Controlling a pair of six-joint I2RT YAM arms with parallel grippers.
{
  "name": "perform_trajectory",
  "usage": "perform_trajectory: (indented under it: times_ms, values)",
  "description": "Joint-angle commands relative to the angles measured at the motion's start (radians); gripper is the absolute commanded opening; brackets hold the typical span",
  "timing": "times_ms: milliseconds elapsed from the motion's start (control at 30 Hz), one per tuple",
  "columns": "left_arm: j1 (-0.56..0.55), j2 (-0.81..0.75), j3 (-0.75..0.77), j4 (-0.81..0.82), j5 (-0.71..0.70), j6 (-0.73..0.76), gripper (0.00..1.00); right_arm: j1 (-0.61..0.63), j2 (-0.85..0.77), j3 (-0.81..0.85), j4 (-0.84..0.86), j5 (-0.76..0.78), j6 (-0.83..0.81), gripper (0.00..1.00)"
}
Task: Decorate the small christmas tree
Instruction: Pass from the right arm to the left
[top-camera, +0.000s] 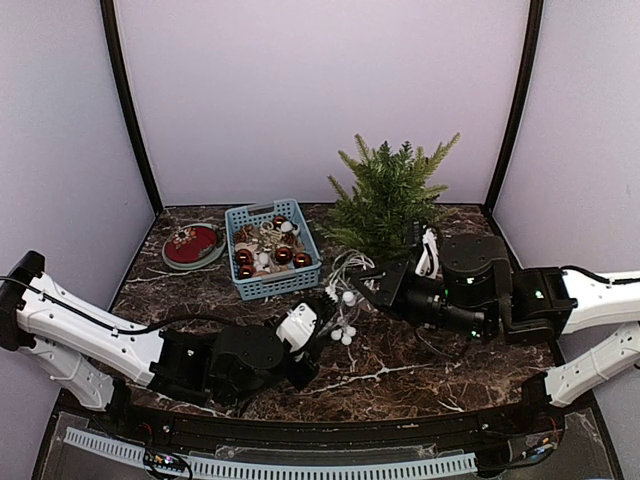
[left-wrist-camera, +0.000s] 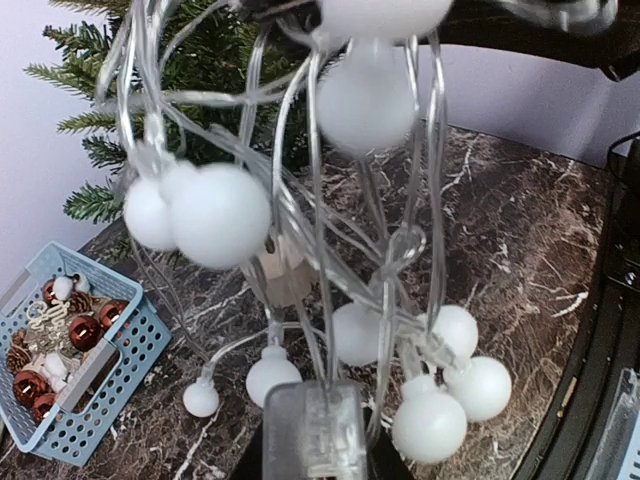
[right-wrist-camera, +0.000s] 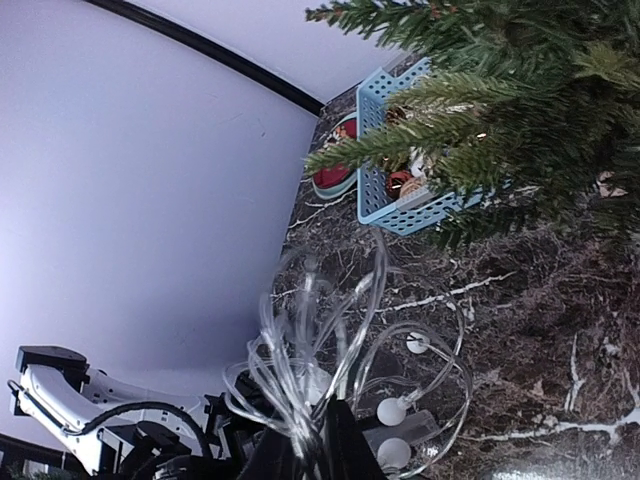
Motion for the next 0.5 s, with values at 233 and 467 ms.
perform_trajectory:
  times_ms: [233,467]
  values:
    - [0.018,-0.12,0.103,-0.562,0.422,-0.238,0.16,0.006,-0.196,-0.067,-0.105,-0.073,-0.142,0.66]
    - [0.065,-0.1,0.191,-0.683,0.633,-0.234,0.16,0.007,-0.22,-0.224,0.114,-0.268,-0.339,0.76]
